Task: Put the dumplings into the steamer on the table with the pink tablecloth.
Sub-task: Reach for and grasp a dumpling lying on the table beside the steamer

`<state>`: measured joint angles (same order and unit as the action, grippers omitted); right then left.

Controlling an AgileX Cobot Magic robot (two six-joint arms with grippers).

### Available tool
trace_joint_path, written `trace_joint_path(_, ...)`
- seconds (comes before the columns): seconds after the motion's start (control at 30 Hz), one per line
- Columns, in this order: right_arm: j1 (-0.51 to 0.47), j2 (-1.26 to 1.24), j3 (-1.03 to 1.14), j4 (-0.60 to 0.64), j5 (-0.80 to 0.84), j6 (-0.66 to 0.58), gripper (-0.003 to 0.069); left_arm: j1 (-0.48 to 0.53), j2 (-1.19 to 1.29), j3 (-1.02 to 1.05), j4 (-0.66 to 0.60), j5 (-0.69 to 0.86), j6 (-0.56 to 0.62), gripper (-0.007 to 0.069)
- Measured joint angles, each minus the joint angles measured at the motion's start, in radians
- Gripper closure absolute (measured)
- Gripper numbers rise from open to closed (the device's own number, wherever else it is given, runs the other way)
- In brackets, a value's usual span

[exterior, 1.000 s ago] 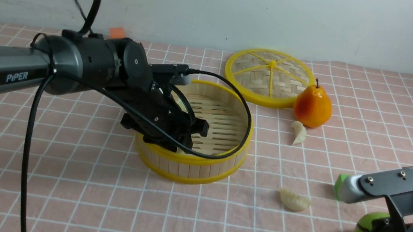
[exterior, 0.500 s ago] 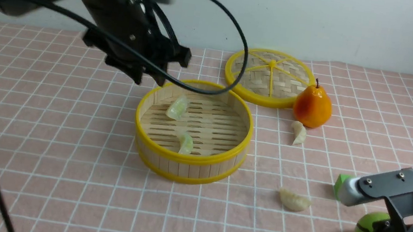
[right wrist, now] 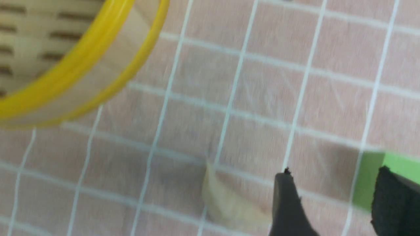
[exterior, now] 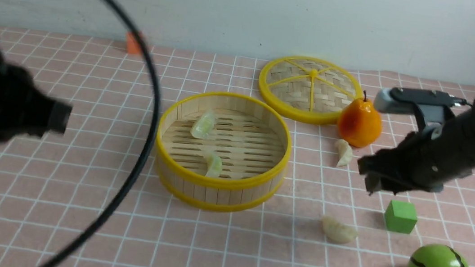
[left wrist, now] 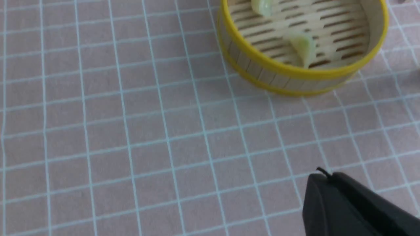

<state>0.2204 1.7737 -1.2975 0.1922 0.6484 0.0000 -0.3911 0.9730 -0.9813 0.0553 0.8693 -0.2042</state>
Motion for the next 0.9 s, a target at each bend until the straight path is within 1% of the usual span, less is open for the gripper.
trace_joint_path(0.13,-0.008,0.167,-0.192,0.014,0.007,0.000,0.0271,0.000,-0.133,0.225,0.000,-0.026,0.000,0.0638)
trace_joint_path(0.23,-0.008,0.265,-0.307,0.016,0.005,0.000,0.0270,0.000,-0.190,0.311,0.002,-0.038,0.000,0.0638)
trace_joint_path(0.3,-0.008,0.330,-0.382,0.015,-0.011,0.000,0.0269,0.000,-0.229,0.377,0.005,-0.098,0.000,0.0638)
trace_joint_path(0.43,-0.008,0.433,-0.475,-0.010,-0.042,0.006,0.0274,0.000,-0.265,0.472,0.011,-0.282,0.000,0.0638)
trace_joint_path(0.5,-0.008,0.459,-0.490,-0.031,-0.046,0.012,0.0280,0.000,-0.265,0.484,0.012,-0.303,0.000,0.0638)
trace_joint_path(0.53,-0.008,0.480,-0.503,-0.074,-0.048,0.020,0.0291,0.000,-0.265,0.491,0.013,-0.321,0.000,0.0638)
trace_joint_path(0.63,-0.010,0.499,-0.509,-0.117,-0.050,0.039,0.0323,0.000,-0.265,0.494,0.015,-0.334,0.000,0.0638)
trace_joint_path(0.7,-0.009,0.513,-0.509,-0.146,-0.034,0.042,0.0371,0.000,-0.265,0.494,0.016,-0.339,0.000,0.0638)
trace_joint_path(0.77,-0.009,0.513,-0.510,-0.151,-0.025,0.043,0.0438,0.000,-0.265,0.494,0.016,-0.340,0.000,0.0638)
trace_joint_path(0.8,-0.009,0.513,-0.511,-0.151,-0.022,0.043,0.0459,0.000,-0.265,0.494,0.016,-0.340,0.000,0.0638)
trace_joint_path(0.9,-0.009,0.510,-0.514,-0.152,-0.009,0.035,0.0463,0.000,-0.265,0.494,0.016,-0.340,0.000,0.0638)
